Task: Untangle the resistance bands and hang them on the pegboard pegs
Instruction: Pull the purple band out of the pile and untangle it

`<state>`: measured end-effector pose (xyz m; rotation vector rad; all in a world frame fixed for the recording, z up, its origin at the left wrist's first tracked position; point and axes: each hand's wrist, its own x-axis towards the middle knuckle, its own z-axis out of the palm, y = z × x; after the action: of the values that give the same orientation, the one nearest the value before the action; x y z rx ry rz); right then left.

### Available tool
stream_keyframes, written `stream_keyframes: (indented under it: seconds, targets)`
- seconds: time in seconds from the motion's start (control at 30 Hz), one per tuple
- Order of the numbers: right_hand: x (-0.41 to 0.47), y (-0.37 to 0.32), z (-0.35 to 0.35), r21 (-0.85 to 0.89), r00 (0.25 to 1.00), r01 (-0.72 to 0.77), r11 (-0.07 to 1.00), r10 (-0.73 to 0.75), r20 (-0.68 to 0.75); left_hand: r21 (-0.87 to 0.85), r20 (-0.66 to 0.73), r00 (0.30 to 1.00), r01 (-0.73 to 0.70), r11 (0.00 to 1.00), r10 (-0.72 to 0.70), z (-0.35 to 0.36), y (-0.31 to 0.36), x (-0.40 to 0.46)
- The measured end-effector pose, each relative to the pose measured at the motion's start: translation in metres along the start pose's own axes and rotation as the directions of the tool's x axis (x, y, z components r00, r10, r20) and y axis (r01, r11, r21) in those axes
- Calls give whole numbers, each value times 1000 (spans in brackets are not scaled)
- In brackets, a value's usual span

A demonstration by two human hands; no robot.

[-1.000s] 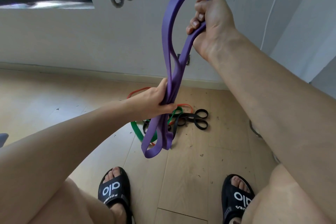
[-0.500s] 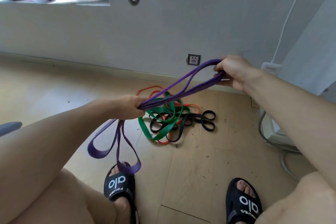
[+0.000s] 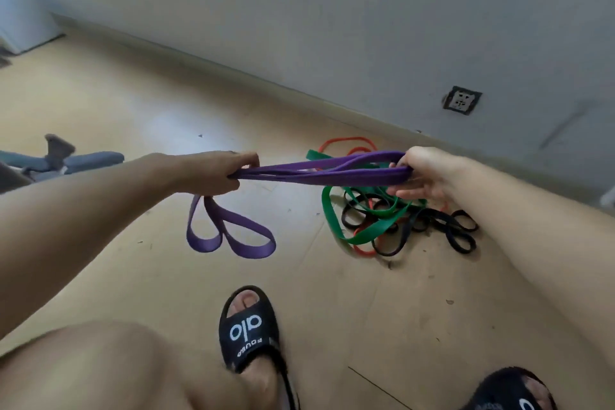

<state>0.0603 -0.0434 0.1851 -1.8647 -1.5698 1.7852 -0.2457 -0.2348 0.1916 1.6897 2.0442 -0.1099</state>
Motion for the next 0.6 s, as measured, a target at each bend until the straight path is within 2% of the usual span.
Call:
stream_keyframes:
  seconds: [0.17, 0.3, 0.43, 0.5, 0.6]
  targets:
    - [73, -16, 101, 62, 999, -48, 997, 47, 21, -147, 75, 979, 198, 969, -189, 41, -97, 29]
    - [138, -13, 170, 28, 994, -104, 994, 103, 39, -266, 167, 934, 351, 898, -316, 92, -157, 62]
    - [205, 11, 220, -25, 984, -171, 985, 172, 38, -368, 208, 899, 437, 821, -385, 149, -196, 100]
    - [231, 24, 238, -56, 983, -184, 981, 185, 17, -368, 194, 890, 457, 810, -413, 179, -207, 116]
    - [257, 34, 253, -88, 984, -178, 980, 175, -45, -304, 86, 889, 453, 838, -449, 225, -217, 129]
